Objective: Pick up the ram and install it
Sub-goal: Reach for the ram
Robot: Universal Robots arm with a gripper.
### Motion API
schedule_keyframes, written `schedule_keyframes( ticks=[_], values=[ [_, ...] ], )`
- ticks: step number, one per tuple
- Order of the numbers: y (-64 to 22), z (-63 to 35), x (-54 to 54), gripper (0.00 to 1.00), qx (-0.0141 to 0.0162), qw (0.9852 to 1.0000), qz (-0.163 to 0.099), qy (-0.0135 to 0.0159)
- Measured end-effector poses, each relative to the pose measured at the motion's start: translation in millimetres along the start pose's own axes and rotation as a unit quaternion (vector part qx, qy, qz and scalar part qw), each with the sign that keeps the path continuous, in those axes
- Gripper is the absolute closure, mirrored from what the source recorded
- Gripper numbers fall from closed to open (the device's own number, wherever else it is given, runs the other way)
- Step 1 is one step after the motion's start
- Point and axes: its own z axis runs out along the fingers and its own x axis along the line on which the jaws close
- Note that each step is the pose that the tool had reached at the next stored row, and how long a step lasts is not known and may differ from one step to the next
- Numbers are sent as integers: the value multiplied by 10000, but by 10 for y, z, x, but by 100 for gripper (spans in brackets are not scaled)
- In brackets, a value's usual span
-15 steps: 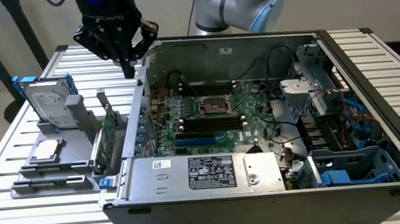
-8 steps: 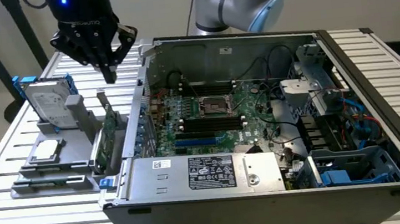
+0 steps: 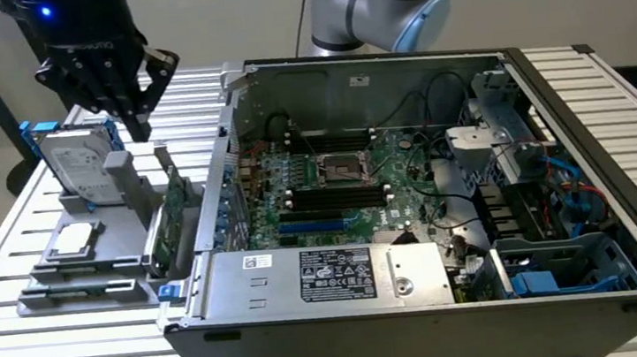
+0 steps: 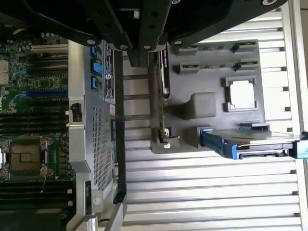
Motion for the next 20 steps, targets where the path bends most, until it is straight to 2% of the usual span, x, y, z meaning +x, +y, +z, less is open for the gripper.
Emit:
schedule_keyframes(
  ticks=[20],
  values=[
    [-273, -25, 891, 89, 0, 10000, 0, 0]
  ],
)
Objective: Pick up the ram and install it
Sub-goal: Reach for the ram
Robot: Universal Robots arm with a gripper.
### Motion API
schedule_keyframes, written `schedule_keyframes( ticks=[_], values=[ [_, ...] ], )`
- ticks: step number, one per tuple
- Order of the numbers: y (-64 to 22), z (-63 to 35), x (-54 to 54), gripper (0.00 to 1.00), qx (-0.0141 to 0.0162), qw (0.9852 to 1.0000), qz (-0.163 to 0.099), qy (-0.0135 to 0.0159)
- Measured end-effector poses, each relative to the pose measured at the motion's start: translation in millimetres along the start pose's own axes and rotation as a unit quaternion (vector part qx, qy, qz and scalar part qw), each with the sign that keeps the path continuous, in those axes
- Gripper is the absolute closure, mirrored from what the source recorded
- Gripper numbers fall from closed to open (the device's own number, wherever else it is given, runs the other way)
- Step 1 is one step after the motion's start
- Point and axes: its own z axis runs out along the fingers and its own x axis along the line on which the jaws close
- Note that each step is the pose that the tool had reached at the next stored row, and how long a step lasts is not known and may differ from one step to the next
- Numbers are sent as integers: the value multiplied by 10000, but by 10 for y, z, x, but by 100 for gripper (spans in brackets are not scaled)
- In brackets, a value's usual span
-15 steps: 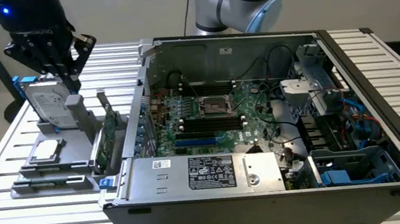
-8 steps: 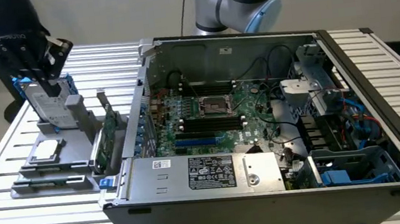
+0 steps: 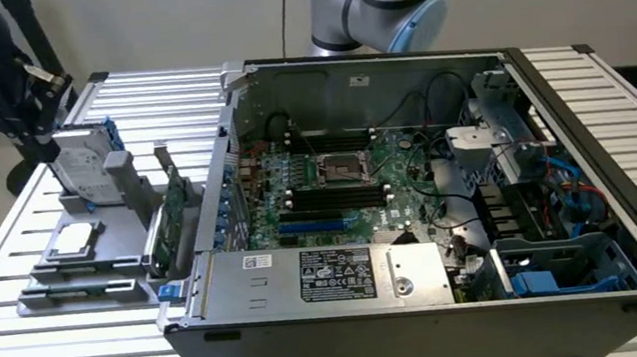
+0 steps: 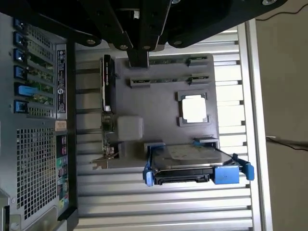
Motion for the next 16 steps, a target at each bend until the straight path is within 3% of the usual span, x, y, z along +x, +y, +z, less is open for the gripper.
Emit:
schedule_keyframes(
  ticks=[5, 11, 16],
  values=[
    [-65, -7, 206, 89, 0, 10000, 0, 0],
    [-265, -16, 223, 89, 0, 10000, -8, 0],
    [-317, -13, 219, 89, 12, 10000, -78, 3]
  ],
)
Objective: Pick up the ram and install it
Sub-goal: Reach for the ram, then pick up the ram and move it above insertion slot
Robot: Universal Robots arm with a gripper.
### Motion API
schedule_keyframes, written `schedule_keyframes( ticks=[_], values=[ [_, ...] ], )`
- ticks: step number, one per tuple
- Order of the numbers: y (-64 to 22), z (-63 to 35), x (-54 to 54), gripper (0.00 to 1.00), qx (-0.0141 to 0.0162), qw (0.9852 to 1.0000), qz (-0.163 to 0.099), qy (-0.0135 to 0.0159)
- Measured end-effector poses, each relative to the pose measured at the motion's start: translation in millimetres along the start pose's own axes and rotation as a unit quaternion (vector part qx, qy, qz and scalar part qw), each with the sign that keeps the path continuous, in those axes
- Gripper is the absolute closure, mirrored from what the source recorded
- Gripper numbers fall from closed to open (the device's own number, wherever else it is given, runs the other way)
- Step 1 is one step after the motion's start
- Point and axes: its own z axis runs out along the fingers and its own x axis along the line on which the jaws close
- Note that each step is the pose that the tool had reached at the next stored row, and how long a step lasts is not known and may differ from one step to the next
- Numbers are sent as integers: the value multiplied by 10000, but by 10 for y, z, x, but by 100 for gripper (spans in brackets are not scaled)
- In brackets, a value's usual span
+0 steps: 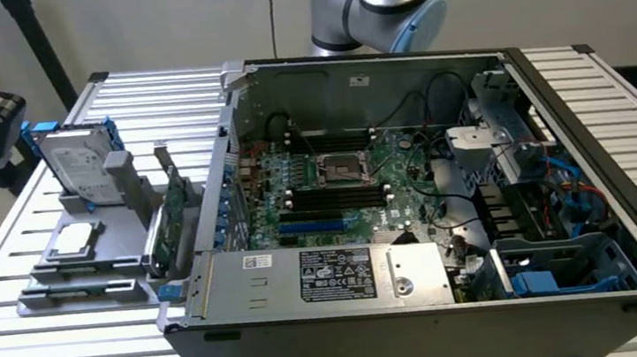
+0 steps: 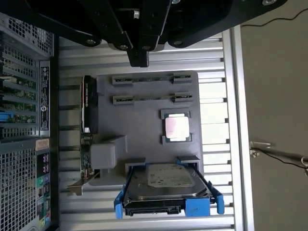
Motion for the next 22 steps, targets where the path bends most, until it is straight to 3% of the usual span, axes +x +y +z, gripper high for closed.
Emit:
schedule_keyframes(
  ticks=[7, 22],
  values=[
    [-12, 27, -1, 89, 92, 9998, -153, 83],
    [-12, 27, 3, 89, 95, 9998, -161, 86]
  ],
)
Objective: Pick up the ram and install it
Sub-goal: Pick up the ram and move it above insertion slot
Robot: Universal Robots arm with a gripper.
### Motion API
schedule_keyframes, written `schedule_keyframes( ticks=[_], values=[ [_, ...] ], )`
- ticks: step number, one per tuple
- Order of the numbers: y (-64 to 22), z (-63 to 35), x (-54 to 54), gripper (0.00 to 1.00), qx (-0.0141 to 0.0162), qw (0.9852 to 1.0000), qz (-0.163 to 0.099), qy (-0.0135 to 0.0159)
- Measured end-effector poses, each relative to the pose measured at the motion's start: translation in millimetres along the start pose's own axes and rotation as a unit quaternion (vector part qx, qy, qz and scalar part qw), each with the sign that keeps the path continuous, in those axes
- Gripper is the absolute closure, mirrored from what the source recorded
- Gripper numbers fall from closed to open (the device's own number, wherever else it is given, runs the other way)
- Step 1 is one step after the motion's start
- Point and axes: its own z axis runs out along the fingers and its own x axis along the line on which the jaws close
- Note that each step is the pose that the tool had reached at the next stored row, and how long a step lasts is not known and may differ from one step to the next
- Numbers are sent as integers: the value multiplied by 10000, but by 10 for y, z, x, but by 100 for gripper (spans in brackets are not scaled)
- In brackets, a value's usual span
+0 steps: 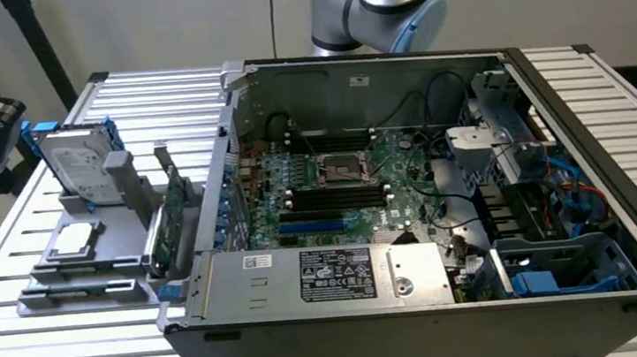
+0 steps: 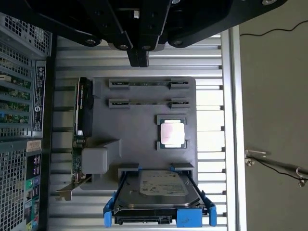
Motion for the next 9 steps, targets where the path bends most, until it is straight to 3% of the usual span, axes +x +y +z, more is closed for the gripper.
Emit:
schedule_keyframes(
  ticks=[2, 5, 9],
  values=[
    [-2, 0, 1, 89, 0, 10000, -16, 0],
    [-3, 1, 1, 89, -1, 9996, -268, 5],
    [-3, 2, 1, 89, -1, 9980, -636, 14]
  ],
)
